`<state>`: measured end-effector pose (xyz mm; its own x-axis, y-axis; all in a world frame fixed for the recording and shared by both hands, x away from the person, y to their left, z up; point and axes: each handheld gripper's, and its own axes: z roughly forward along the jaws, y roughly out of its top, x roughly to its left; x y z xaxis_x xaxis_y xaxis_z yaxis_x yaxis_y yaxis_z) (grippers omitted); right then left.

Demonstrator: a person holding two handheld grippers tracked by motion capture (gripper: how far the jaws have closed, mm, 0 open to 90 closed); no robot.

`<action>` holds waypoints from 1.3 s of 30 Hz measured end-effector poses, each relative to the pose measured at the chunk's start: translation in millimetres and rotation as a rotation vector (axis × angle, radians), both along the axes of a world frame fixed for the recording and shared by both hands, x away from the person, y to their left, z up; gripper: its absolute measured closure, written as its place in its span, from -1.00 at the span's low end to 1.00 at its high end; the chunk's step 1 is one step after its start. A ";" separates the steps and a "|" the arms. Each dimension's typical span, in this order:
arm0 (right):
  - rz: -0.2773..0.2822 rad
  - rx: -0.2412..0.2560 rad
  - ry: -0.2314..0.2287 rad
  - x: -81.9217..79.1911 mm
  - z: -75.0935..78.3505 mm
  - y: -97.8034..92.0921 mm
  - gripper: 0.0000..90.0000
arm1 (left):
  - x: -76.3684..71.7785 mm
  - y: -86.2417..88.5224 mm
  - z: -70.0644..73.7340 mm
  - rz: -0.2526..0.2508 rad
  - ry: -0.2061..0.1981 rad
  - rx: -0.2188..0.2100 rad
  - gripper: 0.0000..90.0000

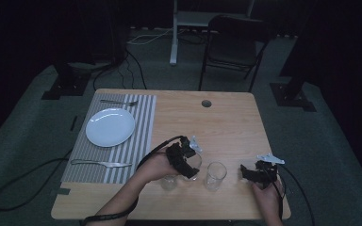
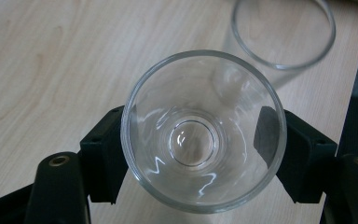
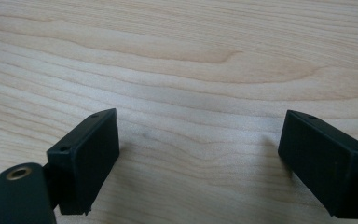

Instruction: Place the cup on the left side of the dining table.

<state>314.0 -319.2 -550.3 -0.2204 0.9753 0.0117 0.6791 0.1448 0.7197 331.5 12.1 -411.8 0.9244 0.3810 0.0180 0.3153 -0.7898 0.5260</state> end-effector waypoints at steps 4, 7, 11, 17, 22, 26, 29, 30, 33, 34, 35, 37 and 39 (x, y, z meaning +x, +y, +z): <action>0.000 0.000 -0.001 0.0 0.0 0.0 -0.73 | 6.3 8.2 6.5 0.035 -0.018 -0.016 -0.36; -0.001 0.000 -0.001 0.0 0.0 0.0 -0.73 | 11.3 14.6 8.8 0.060 -0.024 -0.014 -0.36; -0.001 0.000 -0.001 0.0 0.0 0.0 -0.73 | 18.6 24.8 10.7 0.105 -0.027 -0.014 -0.36; -0.001 0.000 -0.002 0.0 -0.1 0.0 -0.73 | 26.0 41.4 13.4 0.171 -0.039 -0.018 -0.36; -0.001 0.000 -0.002 0.0 -0.1 0.0 -0.73 | 28.4 52.7 12.8 0.236 -0.051 -0.021 -0.36; -0.001 0.000 -0.002 0.0 -0.1 0.1 -0.73 | 30.7 64.9 13.6 0.262 -0.037 -0.034 -0.36; -0.001 0.000 -0.002 0.1 -0.1 0.0 -0.74 | 31.0 73.3 15.2 0.281 -0.045 -0.024 -0.36; -0.001 0.000 -0.002 0.1 -0.1 0.1 -0.73 | 31.0 76.4 15.7 0.287 -0.049 -0.023 -0.36; 0.000 0.000 -0.002 0.1 -0.1 0.0 -0.73 | 31.3 87.4 17.0 0.337 -0.059 -0.044 -0.36; -0.001 0.000 -0.002 0.0 -0.1 0.1 -0.73 | 31.8 90.9 16.9 0.350 -0.060 -0.040 -0.36; 0.000 0.000 -0.002 0.1 -0.1 0.0 -0.74 | 32.2 94.3 16.0 0.364 -0.061 -0.043 -0.36; -0.001 0.001 -0.001 0.0 -0.1 0.1 -0.74 | 33.8 101.2 14.2 0.399 -0.063 -0.051 -0.36; -0.001 0.000 -0.002 0.0 -0.1 0.1 -0.73 | 35.8 108.2 12.8 0.415 -0.061 -0.050 -0.36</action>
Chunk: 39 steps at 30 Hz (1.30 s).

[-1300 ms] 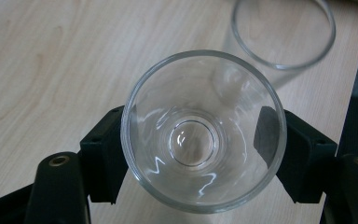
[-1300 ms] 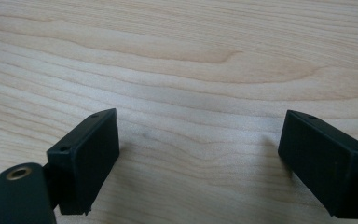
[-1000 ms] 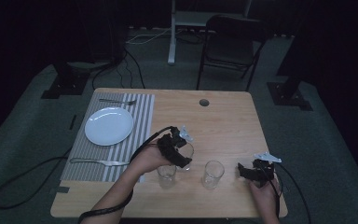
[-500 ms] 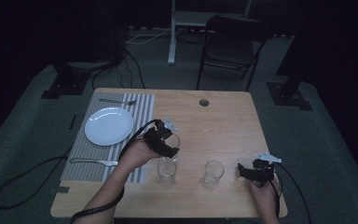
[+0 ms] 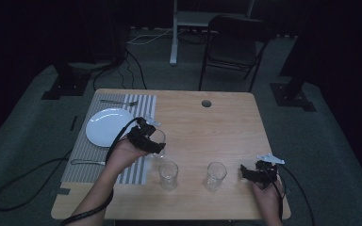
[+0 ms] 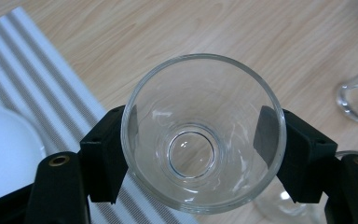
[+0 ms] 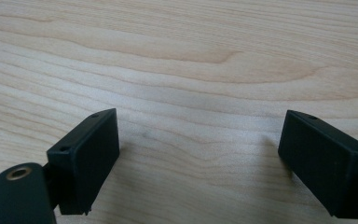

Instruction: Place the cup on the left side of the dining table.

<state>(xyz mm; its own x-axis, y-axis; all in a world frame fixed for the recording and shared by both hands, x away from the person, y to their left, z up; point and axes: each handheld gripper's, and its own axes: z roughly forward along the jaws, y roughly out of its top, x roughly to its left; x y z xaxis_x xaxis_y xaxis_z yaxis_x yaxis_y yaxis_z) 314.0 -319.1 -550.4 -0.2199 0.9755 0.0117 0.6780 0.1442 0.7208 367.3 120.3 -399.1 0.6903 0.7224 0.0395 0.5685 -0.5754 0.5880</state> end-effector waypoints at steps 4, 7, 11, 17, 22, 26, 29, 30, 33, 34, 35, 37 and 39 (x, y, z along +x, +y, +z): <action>0.000 0.000 0.000 0.0 0.0 0.0 -0.73 | 2.1 11.8 -3.4 0.028 0.007 -0.003 -0.36; -0.001 0.000 0.001 0.0 0.0 0.1 -0.73 | 3.6 20.9 -6.8 0.055 0.014 -0.004 -0.36; 0.000 -0.001 0.000 0.0 0.0 0.0 -0.73 | 7.0 34.6 -12.5 0.093 0.025 0.003 -0.36; 0.000 -0.001 -0.001 0.0 0.0 -0.1 -0.73 | 10.0 50.2 -19.5 0.141 0.020 0.031 -0.36; -0.001 0.000 0.000 0.0 0.0 0.0 -0.73 | 15.4 62.6 -23.1 0.171 0.034 0.036 -0.36; 0.000 -0.001 0.000 0.0 0.0 0.0 -0.73 | 19.1 69.9 -25.6 0.200 0.033 0.041 -0.36; 0.000 -0.001 0.000 0.0 0.0 0.0 -0.73 | 20.8 74.2 -27.9 0.208 0.042 0.029 -0.36; 0.000 -0.001 0.000 0.0 0.0 0.0 -0.73 | 21.4 74.9 -29.3 0.212 0.044 0.032 -0.36; 0.000 -0.001 0.000 0.0 0.0 0.0 -0.73 | 23.3 77.4 -33.9 0.224 0.048 0.056 -0.36; 0.000 -0.001 0.000 0.0 0.0 0.0 -0.73 | 23.8 78.8 -34.9 0.221 0.053 0.059 -0.36; 0.000 -0.001 0.000 0.0 0.0 0.0 -0.73 | 24.1 80.3 -35.8 0.228 0.055 0.047 -0.36; 0.000 0.000 0.000 0.0 0.0 0.0 -0.73 | 24.3 82.6 -37.1 0.230 0.062 0.036 -0.36; 0.000 0.000 0.000 0.0 0.0 0.0 -0.73 | 24.6 83.8 -38.6 0.238 0.053 0.034 -0.36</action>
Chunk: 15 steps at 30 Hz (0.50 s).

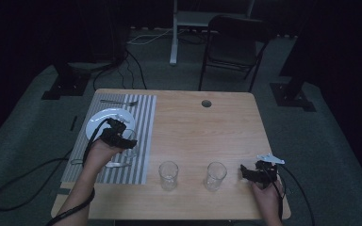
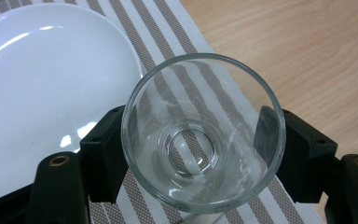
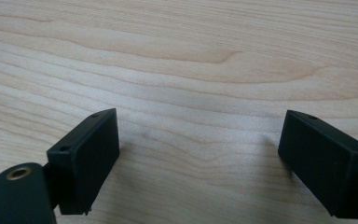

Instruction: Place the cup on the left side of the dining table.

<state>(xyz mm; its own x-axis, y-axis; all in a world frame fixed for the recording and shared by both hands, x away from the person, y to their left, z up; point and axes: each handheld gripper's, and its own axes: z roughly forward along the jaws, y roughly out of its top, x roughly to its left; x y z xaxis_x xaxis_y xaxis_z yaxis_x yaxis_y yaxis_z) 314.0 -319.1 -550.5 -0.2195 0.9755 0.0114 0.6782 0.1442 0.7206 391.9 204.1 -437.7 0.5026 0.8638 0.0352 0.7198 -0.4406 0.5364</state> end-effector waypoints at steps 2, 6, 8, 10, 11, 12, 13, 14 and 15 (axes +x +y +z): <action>0.000 0.000 0.000 0.0 0.0 0.0 -0.73 | 1.7 0.8 -3.5 0.004 0.011 0.005 -0.36; 0.000 0.000 0.000 0.0 0.0 0.0 -0.73 | 2.5 2.2 -4.5 -0.008 0.017 0.004 -0.36; 0.000 0.000 0.000 0.0 0.0 0.0 -0.73 | 2.1 2.2 -4.6 -0.008 0.016 0.002 -0.36; 0.000 0.000 0.000 0.0 0.0 0.0 -0.73 | 2.0 3.5 -5.4 -0.012 0.012 -0.005 -0.36; 0.000 0.000 0.000 0.0 0.0 0.0 -0.73 | 1.9 3.2 -5.4 -0.013 0.011 -0.002 -0.36; 0.000 0.000 0.000 0.0 0.0 0.0 -0.73 | 1.7 2.9 -5.6 -0.011 0.009 -0.001 -0.36; 0.000 0.000 0.000 0.0 0.0 0.0 -0.73 | 1.5 2.9 -5.8 -0.011 0.008 -0.001 -0.36; 0.000 0.000 0.000 0.0 0.0 0.0 -0.73 | 1.4 2.9 -5.9 -0.014 0.006 0.000 -0.36; 0.000 0.000 0.000 0.0 0.0 0.0 -0.73 | 1.4 3.3 -6.2 -0.016 0.004 -0.002 -0.36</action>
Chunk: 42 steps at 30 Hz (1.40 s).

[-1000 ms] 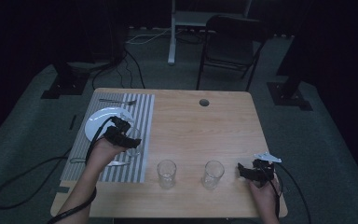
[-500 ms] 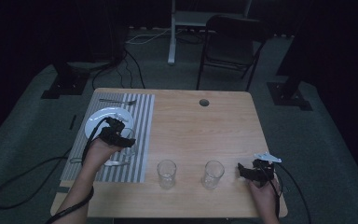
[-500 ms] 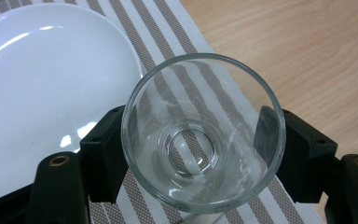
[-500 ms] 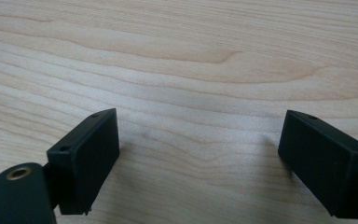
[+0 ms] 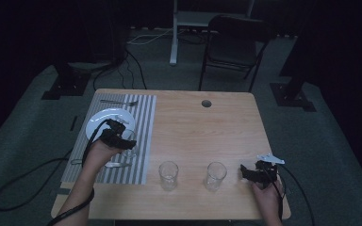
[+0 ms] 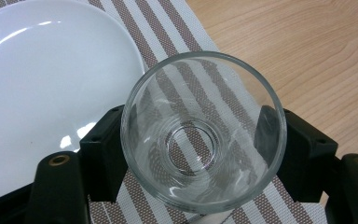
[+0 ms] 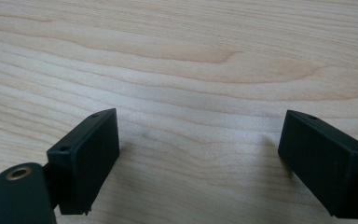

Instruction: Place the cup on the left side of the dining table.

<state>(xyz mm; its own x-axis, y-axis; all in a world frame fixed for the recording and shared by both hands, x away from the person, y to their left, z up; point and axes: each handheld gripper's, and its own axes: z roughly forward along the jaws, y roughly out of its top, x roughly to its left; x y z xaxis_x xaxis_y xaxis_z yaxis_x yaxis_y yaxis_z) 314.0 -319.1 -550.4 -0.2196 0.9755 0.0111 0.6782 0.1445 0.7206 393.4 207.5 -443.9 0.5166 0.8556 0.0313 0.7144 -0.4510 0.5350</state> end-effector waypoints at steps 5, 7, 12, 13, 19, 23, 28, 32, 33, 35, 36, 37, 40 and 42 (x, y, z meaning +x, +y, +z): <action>0.000 0.000 0.000 0.0 0.0 0.0 -0.73 | -1.7 0.2 -0.9 0.004 -0.015 -0.006 -0.37; 0.000 0.000 0.000 0.0 0.0 0.0 -0.73 | -3.0 0.3 -1.9 0.018 -0.024 -0.016 -0.37; 0.000 0.000 0.000 0.0 0.0 0.0 -0.73 | -5.0 1.5 -6.0 0.027 -0.016 -0.033 -0.64; 0.000 0.001 0.000 0.0 0.0 0.0 -0.73 | -5.4 1.6 -7.6 0.030 -0.011 -0.028 -0.68; 0.000 0.000 0.000 0.0 0.0 0.0 -0.73 | -13.4 4.9 -18.4 0.035 -0.040 -0.042 -0.98; 0.000 0.000 0.000 0.0 0.0 0.0 -0.73 | -18.8 10.2 -26.2 0.048 -0.022 -0.104 -0.99; 0.000 0.000 0.000 0.0 0.0 0.0 -0.73 | -28.8 12.1 -32.3 0.063 -0.055 -0.081 -0.99; 0.000 0.000 0.000 0.0 0.0 0.0 -0.73 | -33.5 16.5 -33.6 0.092 -0.056 -0.104 -0.99; 0.000 0.000 0.000 0.0 0.0 0.0 -0.73 | -34.9 17.3 -34.0 0.102 -0.061 -0.099 -0.99; 0.000 0.000 0.000 0.0 0.0 0.0 -0.73 | -37.2 19.8 -34.9 0.103 -0.050 -0.116 -0.99; 0.000 0.000 0.000 0.0 0.0 0.0 -0.73 | -38.8 20.7 -35.6 0.102 -0.050 -0.114 -0.99; 0.000 0.000 0.000 0.0 0.0 0.0 -0.73 | -38.8 20.7 -35.6 0.102 -0.050 -0.114 -0.99; 0.000 0.000 0.000 0.0 0.0 0.0 -0.73 | -46.6 24.7 -38.9 0.099 -0.063 -0.109 -0.98; 0.000 0.000 0.000 0.0 0.0 0.0 -0.73 | -50.6 28.1 -40.1 0.111 -0.073 -0.111 -0.98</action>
<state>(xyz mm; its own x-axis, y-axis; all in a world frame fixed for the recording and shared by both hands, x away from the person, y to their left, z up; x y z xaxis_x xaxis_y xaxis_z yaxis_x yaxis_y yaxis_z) 314.0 -319.1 -550.5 -0.2197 0.9755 0.0111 0.6780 0.1445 0.7207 342.7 235.6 -484.0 0.4188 0.9075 -0.0320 0.7137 -0.3072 0.6295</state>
